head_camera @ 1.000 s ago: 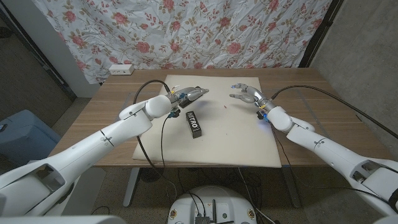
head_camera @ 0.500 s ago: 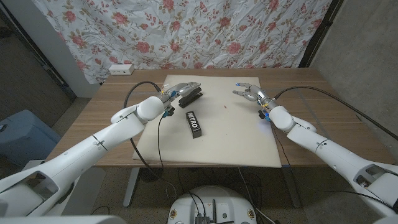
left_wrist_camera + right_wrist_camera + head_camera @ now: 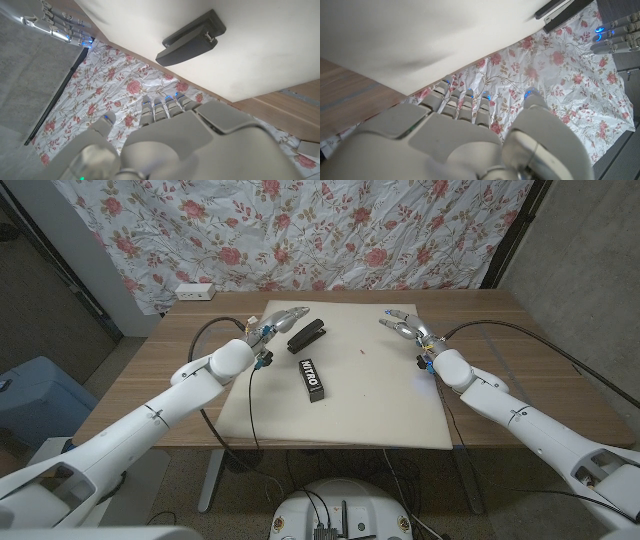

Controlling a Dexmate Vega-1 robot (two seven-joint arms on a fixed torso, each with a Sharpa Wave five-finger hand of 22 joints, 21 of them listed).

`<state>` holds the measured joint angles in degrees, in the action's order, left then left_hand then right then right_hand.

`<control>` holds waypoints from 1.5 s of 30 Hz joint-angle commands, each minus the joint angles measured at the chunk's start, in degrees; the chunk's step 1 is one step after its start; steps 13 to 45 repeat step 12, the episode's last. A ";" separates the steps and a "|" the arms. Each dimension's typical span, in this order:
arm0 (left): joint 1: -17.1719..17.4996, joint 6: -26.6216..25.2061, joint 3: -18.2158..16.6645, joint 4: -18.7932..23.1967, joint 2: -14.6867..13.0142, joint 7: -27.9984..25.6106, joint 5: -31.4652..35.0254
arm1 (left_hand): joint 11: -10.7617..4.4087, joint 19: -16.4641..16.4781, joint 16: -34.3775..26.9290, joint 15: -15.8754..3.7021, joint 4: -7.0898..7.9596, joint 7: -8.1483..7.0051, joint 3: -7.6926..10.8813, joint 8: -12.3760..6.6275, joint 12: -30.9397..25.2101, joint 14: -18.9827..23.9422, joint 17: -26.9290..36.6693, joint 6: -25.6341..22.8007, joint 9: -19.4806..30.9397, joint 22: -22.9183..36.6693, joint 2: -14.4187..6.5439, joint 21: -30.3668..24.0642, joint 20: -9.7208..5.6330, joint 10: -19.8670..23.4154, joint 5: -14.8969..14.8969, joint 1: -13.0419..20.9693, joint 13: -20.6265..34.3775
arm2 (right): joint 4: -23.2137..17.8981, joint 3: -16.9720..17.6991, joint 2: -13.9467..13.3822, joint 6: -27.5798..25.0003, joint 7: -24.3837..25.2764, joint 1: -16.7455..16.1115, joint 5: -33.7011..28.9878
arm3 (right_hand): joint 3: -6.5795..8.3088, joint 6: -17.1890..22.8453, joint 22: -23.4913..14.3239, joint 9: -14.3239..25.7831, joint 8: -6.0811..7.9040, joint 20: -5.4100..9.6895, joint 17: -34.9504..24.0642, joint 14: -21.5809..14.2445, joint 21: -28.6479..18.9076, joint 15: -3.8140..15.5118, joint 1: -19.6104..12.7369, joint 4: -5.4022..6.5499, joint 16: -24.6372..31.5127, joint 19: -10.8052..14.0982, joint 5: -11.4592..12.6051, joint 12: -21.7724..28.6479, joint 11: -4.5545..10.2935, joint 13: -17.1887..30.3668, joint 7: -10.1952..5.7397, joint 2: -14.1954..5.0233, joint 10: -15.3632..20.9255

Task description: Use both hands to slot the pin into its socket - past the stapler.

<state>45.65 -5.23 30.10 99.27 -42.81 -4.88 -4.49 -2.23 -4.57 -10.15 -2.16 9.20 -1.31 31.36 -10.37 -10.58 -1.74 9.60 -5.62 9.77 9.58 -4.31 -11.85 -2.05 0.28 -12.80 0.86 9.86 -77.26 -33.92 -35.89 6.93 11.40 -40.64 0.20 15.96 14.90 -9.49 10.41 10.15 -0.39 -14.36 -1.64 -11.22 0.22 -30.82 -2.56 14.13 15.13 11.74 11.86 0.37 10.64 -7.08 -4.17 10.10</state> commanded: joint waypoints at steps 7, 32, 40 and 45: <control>0.52 13.13 -2.12 -12.60 5.06 -1.61 -7.25 | -0.11 0.49 0.10 0.11 -0.58 0.21 1.51 -0.11 0.00 -0.37 0.01 0.02 0.16 0.09 -6.68 0.15 -2.74 -0.29 -0.31 1.29 -0.02 | -2.37 2.97 1.11 -0.14 1.37 -3.04 6.54 | -0.39 -0.09 -0.16 0.04 0.26 -0.08 -0.16 -0.32 0.27 -0.11 2.26 0.87 -0.14 -0.06 -0.59 -0.27 -0.75 0.15 0.66 -0.82 -0.23; 0.49 15.64 -2.09 -13.87 5.83 -2.25 -7.26 | 0.01 0.63 0.07 0.12 -0.98 0.52 2.17 -0.22 -0.04 -0.27 -0.03 -0.35 0.15 0.07 -6.65 0.25 -2.69 -0.25 -0.24 1.69 -0.03 | -9.20 3.98 0.70 -0.80 3.34 -4.74 6.57 | -0.78 -0.54 -0.16 -0.02 0.19 -0.16 -0.09 -0.65 0.53 -0.34 3.51 1.13 -0.11 -0.74 -0.85 -0.07 -1.52 0.12 1.70 -1.03 0.65; 0.49 15.64 -2.09 -13.87 5.83 -2.25 -7.26 | 0.01 0.63 0.07 0.12 -0.98 0.52 2.17 -0.22 -0.04 -0.27 -0.03 -0.35 0.15 0.07 -6.65 0.25 -2.69 -0.25 -0.24 1.69 -0.03 | -9.20 3.98 0.70 -0.80 3.34 -4.74 6.57 | -0.78 -0.54 -0.16 -0.02 0.19 -0.16 -0.09 -0.65 0.53 -0.34 3.51 1.13 -0.11 -0.74 -0.85 -0.07 -1.52 0.12 1.70 -1.03 0.65; 0.49 15.64 -2.09 -13.87 5.83 -2.25 -7.26 | 0.01 0.63 0.07 0.12 -0.98 0.52 2.17 -0.22 -0.04 -0.27 -0.03 -0.35 0.15 0.07 -6.65 0.25 -2.69 -0.25 -0.24 1.69 -0.03 | -9.20 3.98 0.70 -0.80 3.34 -4.74 6.57 | -0.78 -0.54 -0.16 -0.02 0.19 -0.16 -0.09 -0.65 0.53 -0.34 3.51 1.13 -0.11 -0.74 -0.85 -0.07 -1.52 0.12 1.70 -1.03 0.65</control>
